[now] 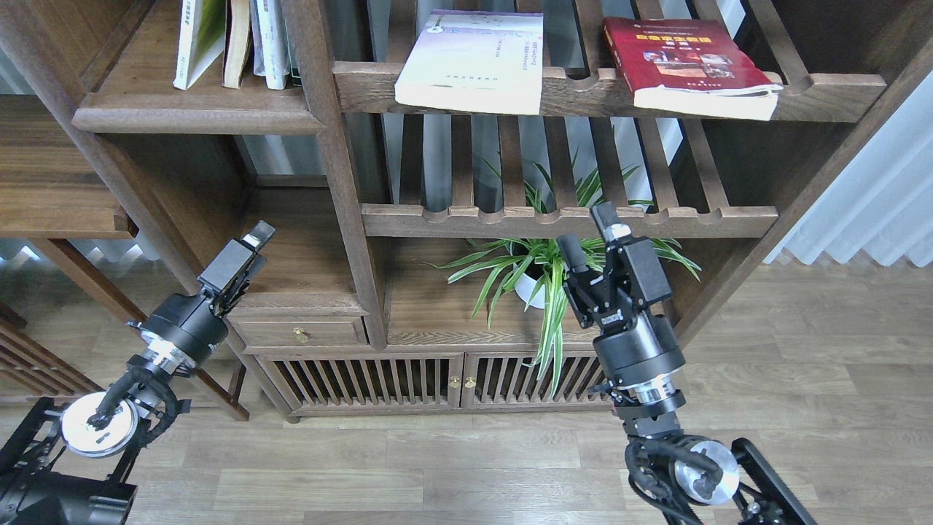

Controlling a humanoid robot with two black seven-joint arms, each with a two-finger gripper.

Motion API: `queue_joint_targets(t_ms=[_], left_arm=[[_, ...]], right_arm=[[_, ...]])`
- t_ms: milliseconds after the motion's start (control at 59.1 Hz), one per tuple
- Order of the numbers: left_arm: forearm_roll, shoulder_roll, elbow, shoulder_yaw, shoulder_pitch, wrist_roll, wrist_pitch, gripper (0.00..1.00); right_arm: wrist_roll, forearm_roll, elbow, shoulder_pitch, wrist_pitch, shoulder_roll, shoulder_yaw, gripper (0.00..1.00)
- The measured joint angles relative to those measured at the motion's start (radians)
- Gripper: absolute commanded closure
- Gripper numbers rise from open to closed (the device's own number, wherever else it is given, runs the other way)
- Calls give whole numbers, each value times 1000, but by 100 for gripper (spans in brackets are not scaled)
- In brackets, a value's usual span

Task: Organize books on shelf
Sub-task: 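Reach the right gripper up to the red book's lower edge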

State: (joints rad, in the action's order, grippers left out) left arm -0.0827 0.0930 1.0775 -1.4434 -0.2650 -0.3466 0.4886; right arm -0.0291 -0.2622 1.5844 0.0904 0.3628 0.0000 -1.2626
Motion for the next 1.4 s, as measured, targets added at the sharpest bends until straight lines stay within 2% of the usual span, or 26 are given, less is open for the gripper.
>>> queue_joint_targets(t_ms=[338, 473, 1403], left_arm=[[0, 0, -1, -3, -8, 1, 0, 0], [0, 0, -1, -3, -8, 2, 0, 0], [9, -2, -24, -2, -24, 5, 0, 0]], right_arm=[[0, 1, -15, -153, -168, 0, -150, 4], [1, 1, -16, -177, -198, 0, -178, 5], [0, 0, -61, -269, -225, -70, -264, 4]])
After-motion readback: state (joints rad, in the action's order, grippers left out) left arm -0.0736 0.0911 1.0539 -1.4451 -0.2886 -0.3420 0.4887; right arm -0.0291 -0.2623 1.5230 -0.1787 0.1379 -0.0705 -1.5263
